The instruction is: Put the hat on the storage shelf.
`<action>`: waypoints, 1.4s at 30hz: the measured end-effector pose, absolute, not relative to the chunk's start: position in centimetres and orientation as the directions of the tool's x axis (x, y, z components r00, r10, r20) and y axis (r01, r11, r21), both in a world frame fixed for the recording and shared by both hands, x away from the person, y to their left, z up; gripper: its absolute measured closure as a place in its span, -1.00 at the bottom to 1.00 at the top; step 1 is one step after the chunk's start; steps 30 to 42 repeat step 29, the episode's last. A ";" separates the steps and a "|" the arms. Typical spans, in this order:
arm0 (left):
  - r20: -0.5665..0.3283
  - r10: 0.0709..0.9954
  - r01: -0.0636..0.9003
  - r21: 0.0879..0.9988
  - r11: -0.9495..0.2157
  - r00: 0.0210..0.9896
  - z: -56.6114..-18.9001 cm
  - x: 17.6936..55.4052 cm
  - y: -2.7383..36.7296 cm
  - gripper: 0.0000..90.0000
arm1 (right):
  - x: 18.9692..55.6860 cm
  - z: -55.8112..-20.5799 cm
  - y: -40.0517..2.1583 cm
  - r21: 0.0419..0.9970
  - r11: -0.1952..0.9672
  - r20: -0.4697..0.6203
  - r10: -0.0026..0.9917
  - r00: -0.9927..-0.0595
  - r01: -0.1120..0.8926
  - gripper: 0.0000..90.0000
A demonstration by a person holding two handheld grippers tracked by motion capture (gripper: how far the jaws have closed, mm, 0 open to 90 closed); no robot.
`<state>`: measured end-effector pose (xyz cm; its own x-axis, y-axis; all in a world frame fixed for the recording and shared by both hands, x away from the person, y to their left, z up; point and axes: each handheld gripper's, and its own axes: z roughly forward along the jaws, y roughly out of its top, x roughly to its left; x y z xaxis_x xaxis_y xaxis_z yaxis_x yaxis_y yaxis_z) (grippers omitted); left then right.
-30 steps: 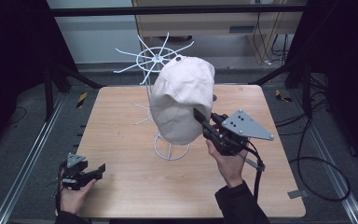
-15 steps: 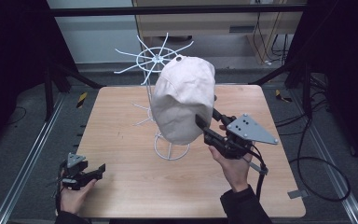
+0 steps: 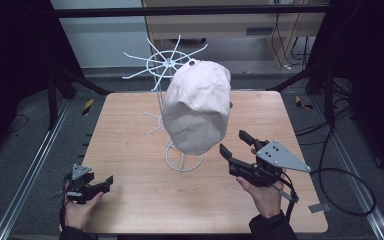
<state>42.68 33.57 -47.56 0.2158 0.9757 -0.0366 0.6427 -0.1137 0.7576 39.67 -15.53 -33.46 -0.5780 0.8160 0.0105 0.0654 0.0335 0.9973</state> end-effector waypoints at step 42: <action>-0.032 0.967 0.644 0.751 -0.144 0.254 -47.6 42.7 33.4 -0.24 | 44.1 -47.1 -23.1 0.874 0.145 0.039 0.930 -0.365 0.463 -0.59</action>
